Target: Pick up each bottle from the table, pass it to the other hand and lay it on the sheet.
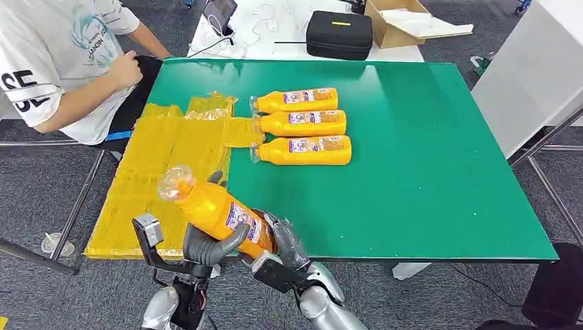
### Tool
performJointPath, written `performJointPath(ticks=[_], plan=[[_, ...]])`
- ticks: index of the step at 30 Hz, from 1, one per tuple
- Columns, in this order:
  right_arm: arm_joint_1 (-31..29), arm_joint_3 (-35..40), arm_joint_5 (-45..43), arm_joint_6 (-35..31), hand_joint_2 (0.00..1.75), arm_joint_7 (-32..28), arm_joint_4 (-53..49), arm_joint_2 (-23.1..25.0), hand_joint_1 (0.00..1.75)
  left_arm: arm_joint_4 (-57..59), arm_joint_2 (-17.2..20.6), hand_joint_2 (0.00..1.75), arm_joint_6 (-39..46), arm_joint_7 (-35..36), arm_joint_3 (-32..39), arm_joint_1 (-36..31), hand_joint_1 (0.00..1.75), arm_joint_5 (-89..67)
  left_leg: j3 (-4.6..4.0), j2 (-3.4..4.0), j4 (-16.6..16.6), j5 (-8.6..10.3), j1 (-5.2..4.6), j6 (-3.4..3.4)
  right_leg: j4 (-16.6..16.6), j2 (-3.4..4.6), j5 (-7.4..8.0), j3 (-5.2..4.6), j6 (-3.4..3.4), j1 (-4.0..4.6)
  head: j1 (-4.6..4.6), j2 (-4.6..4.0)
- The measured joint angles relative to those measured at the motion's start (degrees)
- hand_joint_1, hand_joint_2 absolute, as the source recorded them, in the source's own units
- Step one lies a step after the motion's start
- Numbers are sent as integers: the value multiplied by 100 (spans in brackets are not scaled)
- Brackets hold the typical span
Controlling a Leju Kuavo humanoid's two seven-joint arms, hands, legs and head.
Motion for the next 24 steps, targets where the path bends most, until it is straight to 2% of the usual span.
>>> performJointPath(ticks=[12, 13, 14, 15, 16, 17, 20, 21, 24], plan=[[-37, 2, -44, -11, 175, 44, 125, 46, 175, 66, 44, 175, -387, -17, 22, 13, 175, 105, 0, 0, 0, 0, 0, 0, 0, 0, 0, 0, 0, 0, 0, 0], [-37, 2, -52, -15, 175, 33, 133, 48, 161, 66, 44, 175, -387, -17, 26, 11, 175, 103, 0, 0, 0, 0, 0, 0, 0, 0, 0, 0, 0, 0, 0, 0], [-37, 2, -57, -22, 175, 26, 140, 53, 155, 68, 44, 175, -387, -18, 33, 12, 175, 101, 0, 0, 0, 0, 0, 0, 0, 0, 0, 0, 0, 0, 0, 0], [-38, 2, -70, -31, 175, 15, 149, 61, 35, 68, 46, 175, -389, -18, 35, 12, 175, 92, 0, 0, 0, 0, 0, 0, 0, 0, 0, 0, 0, 0, 0, 0], [-38, 2, -79, -37, 175, 11, 153, 63, 35, 70, 55, 175, -394, -20, 37, 11, 175, 92, 0, 0, 0, 0, 0, 0, 0, 0, 0, 0, 0, 0, 0, 0], [-38, 2, -81, -55, 175, 11, 155, 63, 0, 74, 57, 175, -402, -20, 37, 8, 175, 90, 0, 0, 0, 0, 0, 0, 0, 0, 0, 0, 0, 0, 0, 0], [-39, 2, -63, -175, 175, 22, 164, 94, 0, 85, 57, 175, -499, -20, 57, -10, 175, 122, 1, 0, 0, 0, 0, 0, 0, 0, 0, 0, 0, 0, 0, 2], [-36, 2, -50, -232, 0, 52, 164, 105, 0, 85, 57, 175, -514, -15, 59, -7, 175, 133, 0, 0, 0, 1, 0, 0, 0, 0, 0, 0, 0, 0, -2, 0], [-35, -4, -54, -367, 0, 159, 125, 114, 0, 79, 57, 175, -509, 0, 70, 2, 175, 223, 0, 0, 0, 1, 0, 0, 0, 0, 1, 1, 0, -1, 0, 0]])
